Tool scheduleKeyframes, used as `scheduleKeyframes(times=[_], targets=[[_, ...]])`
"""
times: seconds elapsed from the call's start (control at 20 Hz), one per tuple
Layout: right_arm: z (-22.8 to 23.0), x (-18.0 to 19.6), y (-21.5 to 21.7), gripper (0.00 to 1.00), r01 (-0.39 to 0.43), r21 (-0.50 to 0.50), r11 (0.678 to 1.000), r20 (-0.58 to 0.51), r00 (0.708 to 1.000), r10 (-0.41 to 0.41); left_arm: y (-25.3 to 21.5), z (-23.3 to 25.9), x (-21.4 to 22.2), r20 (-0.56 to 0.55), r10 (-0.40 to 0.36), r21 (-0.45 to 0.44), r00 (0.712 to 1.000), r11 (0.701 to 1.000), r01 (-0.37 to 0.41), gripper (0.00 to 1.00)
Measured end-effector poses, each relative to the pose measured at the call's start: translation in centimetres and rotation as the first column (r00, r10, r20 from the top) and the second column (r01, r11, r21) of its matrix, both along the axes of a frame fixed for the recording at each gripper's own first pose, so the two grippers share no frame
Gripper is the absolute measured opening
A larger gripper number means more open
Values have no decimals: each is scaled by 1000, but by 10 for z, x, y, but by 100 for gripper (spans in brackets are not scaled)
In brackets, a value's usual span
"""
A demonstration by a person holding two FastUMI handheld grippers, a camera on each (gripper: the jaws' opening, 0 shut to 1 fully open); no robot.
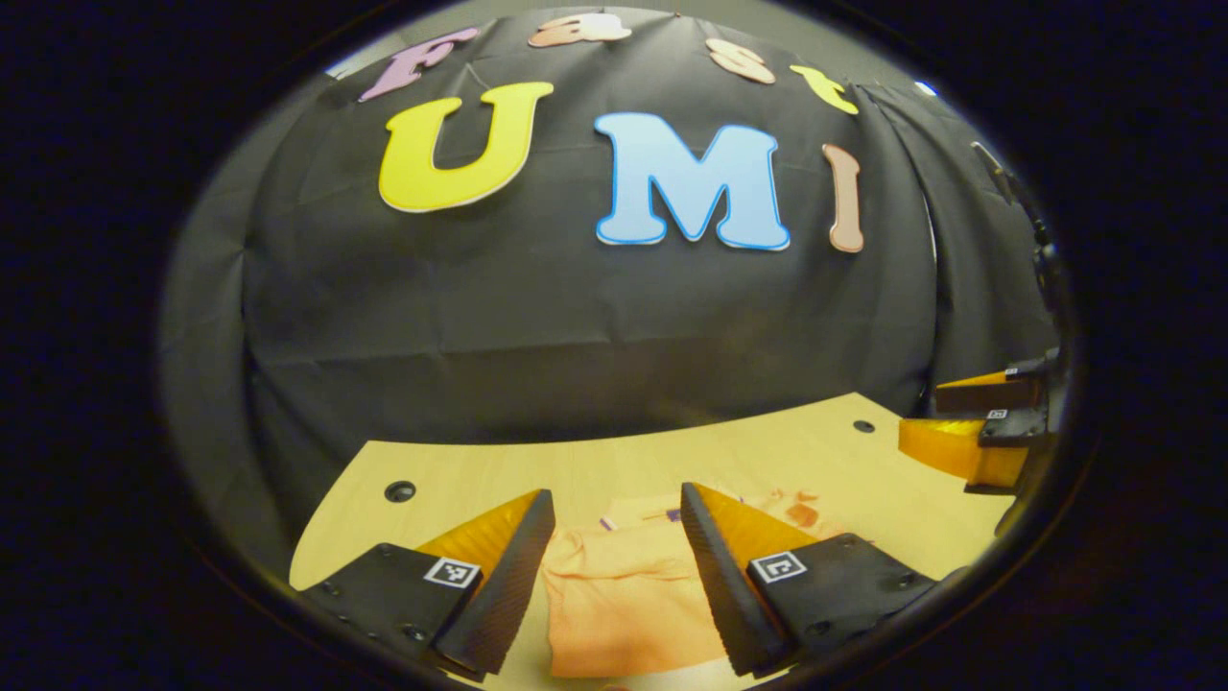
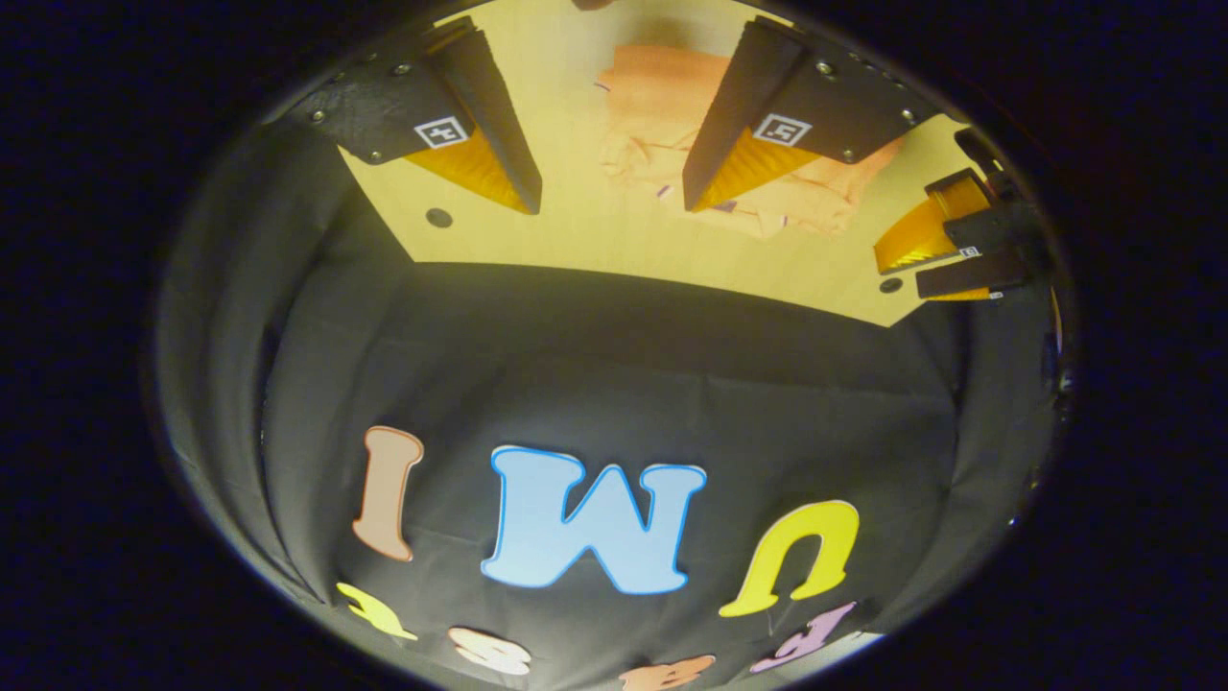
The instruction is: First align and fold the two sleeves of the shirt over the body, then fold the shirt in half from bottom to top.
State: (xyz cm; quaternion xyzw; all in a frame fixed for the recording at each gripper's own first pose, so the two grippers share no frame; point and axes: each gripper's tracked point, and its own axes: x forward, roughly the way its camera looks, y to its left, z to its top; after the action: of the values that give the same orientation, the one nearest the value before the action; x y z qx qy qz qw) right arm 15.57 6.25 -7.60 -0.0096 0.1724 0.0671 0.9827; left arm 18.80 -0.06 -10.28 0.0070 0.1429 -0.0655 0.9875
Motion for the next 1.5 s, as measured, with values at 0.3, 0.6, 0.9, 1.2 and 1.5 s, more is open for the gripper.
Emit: scheduleKeyframes(times=[0.3, 0.6, 0.9, 1.2, 1.5], targets=[[56, -46, -23, 92, 2, 26, 1000, 130, 992, -6, -20, 52, -56, 99, 34, -24, 995, 999, -32, 98], [76, -90, -36, 92, -28, -16, 999, 226, 974, 31, -26, 75, -104, 173, 95, -50, 980, 995, -88, 95], [90, -115, -26, 91, -64, 10, 998, 257, 965, 59, -25, 95, -131, 191, 117, -53, 975, 993, -108, 96], [100, -126, -16, 92, -63, 88, 994, 270, 962, 37, -15, 108, -145, 213, 111, -20, 971, 994, -110, 95], [104, -131, -14, 92, -40, 65, 997, 284, 959, 20, -6, 109, -144, 205, 85, -14, 975, 996, -84, 96]])
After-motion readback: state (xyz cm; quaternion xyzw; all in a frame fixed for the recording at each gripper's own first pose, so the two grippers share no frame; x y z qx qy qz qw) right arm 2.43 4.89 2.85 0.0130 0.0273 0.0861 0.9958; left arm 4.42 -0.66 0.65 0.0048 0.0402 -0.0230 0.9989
